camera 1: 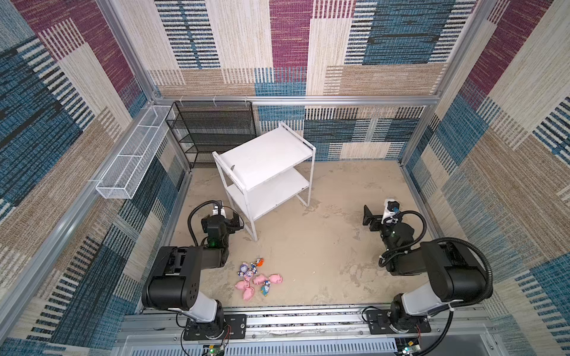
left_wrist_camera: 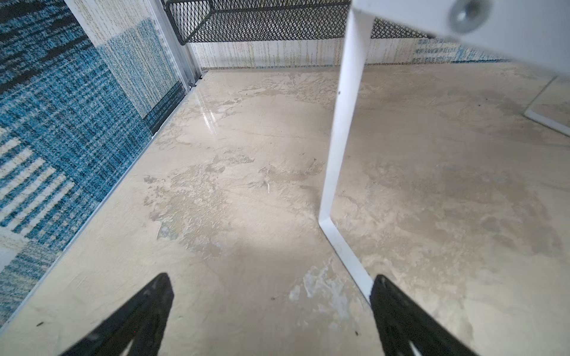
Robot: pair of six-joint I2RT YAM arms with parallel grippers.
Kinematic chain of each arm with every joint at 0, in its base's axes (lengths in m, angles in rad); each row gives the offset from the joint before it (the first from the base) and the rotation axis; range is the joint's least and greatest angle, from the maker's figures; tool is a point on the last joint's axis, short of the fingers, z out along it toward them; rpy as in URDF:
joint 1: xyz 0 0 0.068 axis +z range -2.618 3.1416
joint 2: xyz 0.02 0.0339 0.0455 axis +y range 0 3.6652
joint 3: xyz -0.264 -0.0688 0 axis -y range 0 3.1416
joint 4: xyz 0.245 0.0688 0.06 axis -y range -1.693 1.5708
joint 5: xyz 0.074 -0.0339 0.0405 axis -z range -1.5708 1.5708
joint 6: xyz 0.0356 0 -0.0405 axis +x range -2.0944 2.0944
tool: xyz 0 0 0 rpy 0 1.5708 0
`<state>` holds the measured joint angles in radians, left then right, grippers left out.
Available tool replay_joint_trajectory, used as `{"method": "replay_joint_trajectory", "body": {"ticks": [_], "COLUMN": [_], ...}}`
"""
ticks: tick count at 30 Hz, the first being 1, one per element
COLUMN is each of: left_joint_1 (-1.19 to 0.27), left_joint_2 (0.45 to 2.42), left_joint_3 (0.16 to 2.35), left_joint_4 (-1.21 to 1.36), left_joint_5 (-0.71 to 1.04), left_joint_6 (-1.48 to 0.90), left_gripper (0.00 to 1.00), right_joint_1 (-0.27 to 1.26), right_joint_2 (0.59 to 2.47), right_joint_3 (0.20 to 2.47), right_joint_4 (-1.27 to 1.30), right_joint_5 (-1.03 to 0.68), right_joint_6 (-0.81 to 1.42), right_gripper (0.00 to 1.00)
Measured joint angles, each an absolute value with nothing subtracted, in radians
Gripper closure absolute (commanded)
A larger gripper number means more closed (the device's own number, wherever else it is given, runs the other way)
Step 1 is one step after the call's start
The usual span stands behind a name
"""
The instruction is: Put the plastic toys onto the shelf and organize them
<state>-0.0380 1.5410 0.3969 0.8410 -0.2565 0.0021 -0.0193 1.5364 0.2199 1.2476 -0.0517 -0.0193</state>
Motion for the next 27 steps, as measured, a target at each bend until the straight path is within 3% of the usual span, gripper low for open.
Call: {"method": "replay_joint_trajectory", "body": {"ticks": [27], "left_joint_1": [-0.035], "left_joint_2": [1.539], "left_joint_3": [0.397], "left_joint_4": [0.840], "left_joint_5": [-0.254], "left_joint_6": [0.002], "left_gripper": [0.02], "right_joint_1": [-0.019], "right_joint_2": [1.536], "right_joint_3": [0.220], "right_joint_4": [1.248], "right_joint_5": [-0.052], "right_joint_6": [-0.020], "right_gripper": [0.00]}}
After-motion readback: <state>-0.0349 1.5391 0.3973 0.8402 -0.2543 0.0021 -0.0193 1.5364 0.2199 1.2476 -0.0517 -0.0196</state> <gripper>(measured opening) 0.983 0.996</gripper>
